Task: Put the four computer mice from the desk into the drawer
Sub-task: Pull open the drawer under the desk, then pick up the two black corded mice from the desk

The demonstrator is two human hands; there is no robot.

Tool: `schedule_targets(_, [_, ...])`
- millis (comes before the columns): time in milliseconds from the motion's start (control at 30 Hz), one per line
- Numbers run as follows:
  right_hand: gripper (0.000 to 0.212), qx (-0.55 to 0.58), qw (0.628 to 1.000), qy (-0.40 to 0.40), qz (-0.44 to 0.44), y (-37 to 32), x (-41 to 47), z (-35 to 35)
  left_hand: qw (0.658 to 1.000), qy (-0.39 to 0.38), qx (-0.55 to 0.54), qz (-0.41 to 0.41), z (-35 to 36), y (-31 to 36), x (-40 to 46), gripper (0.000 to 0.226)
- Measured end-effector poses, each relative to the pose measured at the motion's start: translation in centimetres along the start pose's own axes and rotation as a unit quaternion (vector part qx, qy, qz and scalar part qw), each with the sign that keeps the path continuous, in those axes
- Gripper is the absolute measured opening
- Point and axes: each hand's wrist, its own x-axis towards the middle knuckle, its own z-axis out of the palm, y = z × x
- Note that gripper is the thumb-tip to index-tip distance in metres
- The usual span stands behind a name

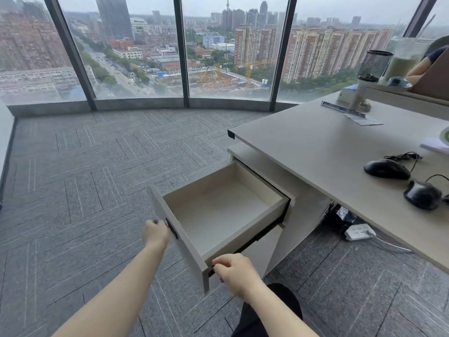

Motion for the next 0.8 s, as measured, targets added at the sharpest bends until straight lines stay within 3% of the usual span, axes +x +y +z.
schedule_targets(100, [0.027, 0.015, 0.997, 0.071, -0.030, -0.8, -0.5, -3.5, 0.978, 0.039, 0.053, 0.198, 1.0, 4.0, -3.9, 0.038])
schedule_targets(200, [0.025, 0.041, 0.981, 0.181, -0.062, -1.3, -1.3, -9.3, 0.936, -0.003, 0.042, 0.349, 4.4, 9.3, -8.8, 0.032])
schedule_targets(267, [0.024, 0.034, 0.956, 0.281, -0.082, -1.1, -1.9, -13.9, 0.907, -0.071, 0.046, 0.413, 8.0, 12.8, -12.0, 0.027])
schedule_targets(367, [0.025, -0.008, 0.884, 0.457, -0.096, 0.1, -3.4, -21.3, 0.862, -0.192, 0.067, 0.465, 14.6, 17.7, -16.7, 0.029])
schedule_targets(467, [0.035, -0.088, 0.818, 0.566, -0.046, 2.9, -4.4, -28.5, 0.818, -0.292, 0.133, 0.478, 21.4, 21.6, -21.1, 0.038])
schedule_targets(533, [0.043, -0.138, 0.816, 0.559, 0.041, 5.0, -4.5, -32.8, 0.783, -0.328, 0.177, 0.498, 25.9, 23.6, -23.2, 0.045])
schedule_targets(633, [0.057, -0.192, 0.847, 0.467, 0.169, 7.6, -4.0, -36.9, 0.743, -0.357, 0.237, 0.513, 32.2, 25.8, -25.0, 0.057])
schedule_targets(800, [0.050, -0.206, 0.866, 0.404, 0.212, 10.4, -3.5, -39.3, 0.684, -0.363, 0.358, 0.522, 39.0, 27.8, -25.9, 0.067])
